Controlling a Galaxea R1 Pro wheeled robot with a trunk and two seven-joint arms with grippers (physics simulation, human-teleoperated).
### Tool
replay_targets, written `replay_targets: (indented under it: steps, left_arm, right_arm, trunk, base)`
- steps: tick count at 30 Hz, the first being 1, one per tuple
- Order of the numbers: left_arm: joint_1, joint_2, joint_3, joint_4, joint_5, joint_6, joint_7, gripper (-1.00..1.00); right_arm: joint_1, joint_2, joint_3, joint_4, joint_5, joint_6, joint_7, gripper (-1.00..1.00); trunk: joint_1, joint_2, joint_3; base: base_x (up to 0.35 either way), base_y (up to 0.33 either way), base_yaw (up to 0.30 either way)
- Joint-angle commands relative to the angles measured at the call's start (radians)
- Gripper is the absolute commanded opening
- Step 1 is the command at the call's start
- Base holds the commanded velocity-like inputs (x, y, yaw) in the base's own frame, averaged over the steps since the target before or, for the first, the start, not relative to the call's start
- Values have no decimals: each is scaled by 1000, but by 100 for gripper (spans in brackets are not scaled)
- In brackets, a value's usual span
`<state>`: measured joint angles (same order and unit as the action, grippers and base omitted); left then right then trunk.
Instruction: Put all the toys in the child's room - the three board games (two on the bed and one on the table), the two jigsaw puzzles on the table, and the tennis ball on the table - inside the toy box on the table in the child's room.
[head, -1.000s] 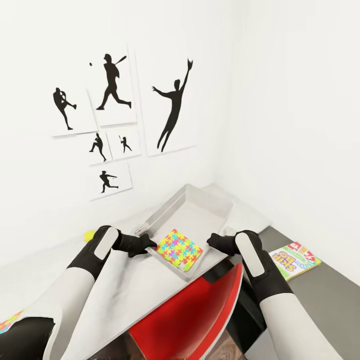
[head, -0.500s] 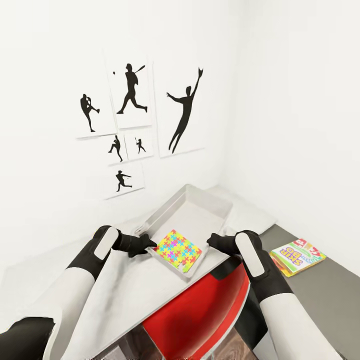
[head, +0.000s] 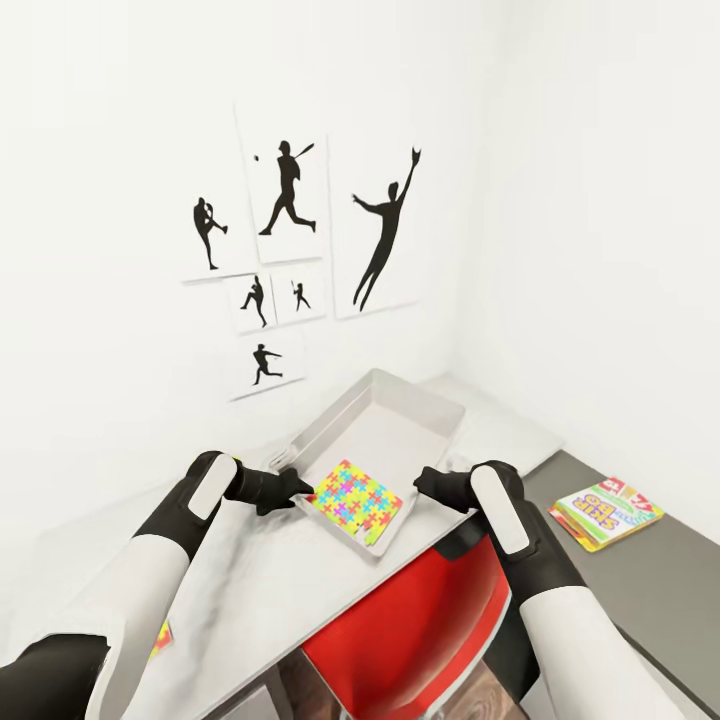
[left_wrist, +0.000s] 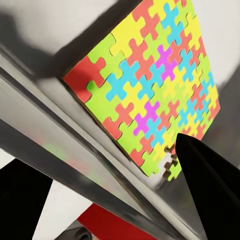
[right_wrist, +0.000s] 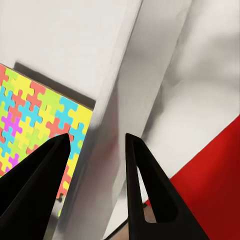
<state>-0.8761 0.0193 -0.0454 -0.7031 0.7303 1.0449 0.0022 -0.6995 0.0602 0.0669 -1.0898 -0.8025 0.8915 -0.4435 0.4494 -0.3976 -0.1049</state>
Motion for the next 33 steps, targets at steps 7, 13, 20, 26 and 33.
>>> replay_targets:
  steps: [7, 13, 20, 26, 33]
  left_arm:
    - [-1, 1, -20, -2, 18, -9, 1, -100]
    - [-1, 1, -21, -2, 18, -9, 1, -100]
    - [-1, 0, -20, -2, 18, -10, 1, -100]
    - [-1, 0, -21, -2, 18, -11, 1, -100]
    - [-1, 0, -21, -2, 18, -11, 1, -100]
  right_arm:
    - [0, 1, -1, 12, -32, 6, -9, -100]
    - [-1, 2, -1, 16, -31, 6, -9, -100]
    - [-1, 1, -1, 16, -32, 6, -9, -100]
    - [-1, 0, -1, 16, -32, 6, -9, -100]
    - [-1, -2, -1, 16, -32, 6, -9, -100]
  trunk:
    - [1, -2, -2]
    - [1, -2, -2]
    - [1, -2, -2]
    - [1, -2, -3]
    - [1, -2, -7]
  base:
    - [0, 7, 2]
    - [0, 0, 0]
    - [-16, 0, 0]
    - [-1, 0, -17]
    - [0, 0, -72]
